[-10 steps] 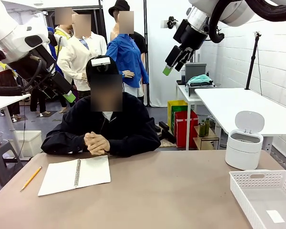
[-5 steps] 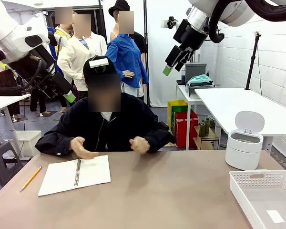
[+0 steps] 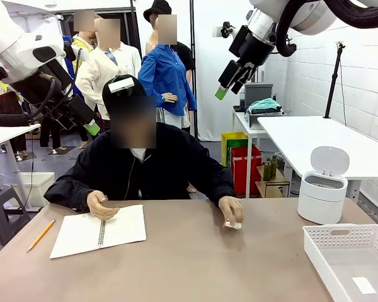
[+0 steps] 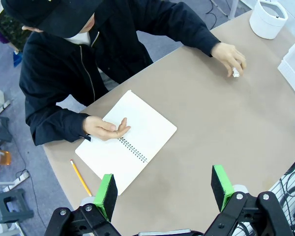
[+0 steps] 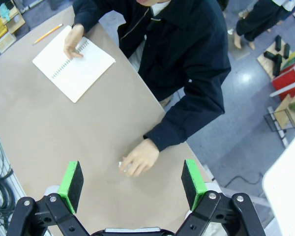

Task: Sort the paper based on its condition.
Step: If a person hands you a paper, place it in the Organizing basket , and if it's crumpled, put it in the Trash can.

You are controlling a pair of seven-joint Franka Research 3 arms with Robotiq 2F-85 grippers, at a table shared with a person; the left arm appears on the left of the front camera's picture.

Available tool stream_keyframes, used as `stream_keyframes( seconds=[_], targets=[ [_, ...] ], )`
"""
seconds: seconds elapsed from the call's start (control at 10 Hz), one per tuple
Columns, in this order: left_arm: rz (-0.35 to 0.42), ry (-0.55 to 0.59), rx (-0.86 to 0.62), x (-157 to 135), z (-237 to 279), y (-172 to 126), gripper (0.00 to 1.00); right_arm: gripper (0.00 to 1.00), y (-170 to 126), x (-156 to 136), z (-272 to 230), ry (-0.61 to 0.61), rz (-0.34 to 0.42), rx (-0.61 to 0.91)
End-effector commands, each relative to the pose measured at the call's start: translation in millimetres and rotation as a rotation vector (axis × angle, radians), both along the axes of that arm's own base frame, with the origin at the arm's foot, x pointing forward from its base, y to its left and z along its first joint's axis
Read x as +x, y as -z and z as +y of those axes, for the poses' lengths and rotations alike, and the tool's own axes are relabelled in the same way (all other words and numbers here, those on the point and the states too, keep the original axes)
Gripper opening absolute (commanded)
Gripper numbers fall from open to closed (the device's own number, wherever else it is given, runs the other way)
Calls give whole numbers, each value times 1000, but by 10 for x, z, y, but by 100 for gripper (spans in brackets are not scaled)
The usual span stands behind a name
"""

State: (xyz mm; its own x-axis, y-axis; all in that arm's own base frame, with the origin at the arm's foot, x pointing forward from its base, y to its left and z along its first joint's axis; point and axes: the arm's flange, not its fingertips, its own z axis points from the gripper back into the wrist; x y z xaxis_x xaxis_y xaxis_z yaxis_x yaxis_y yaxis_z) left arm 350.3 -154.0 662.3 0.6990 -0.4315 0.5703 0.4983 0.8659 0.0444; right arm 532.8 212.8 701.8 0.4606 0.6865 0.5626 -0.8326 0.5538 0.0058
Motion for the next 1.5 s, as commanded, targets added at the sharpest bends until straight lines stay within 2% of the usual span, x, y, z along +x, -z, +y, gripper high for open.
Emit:
stream_keyframes(
  seconds=[0.0,0.8,1.1,1.4],
  targets=[
    [-5,-2,8,-2,15,-6,100,100,-1,-1,-1,3,0,-2],
    [-5,-2,8,-2,15,-6,100,100,0,0,0,0,0,0],
    [-5,-2,8,-2,15,-6,100,100,170,-159,-19,64,90,-92],
    [-5,-2,8,-2,15,-6,100,100,284,-248,-73,104,113,-144]
  ],
)
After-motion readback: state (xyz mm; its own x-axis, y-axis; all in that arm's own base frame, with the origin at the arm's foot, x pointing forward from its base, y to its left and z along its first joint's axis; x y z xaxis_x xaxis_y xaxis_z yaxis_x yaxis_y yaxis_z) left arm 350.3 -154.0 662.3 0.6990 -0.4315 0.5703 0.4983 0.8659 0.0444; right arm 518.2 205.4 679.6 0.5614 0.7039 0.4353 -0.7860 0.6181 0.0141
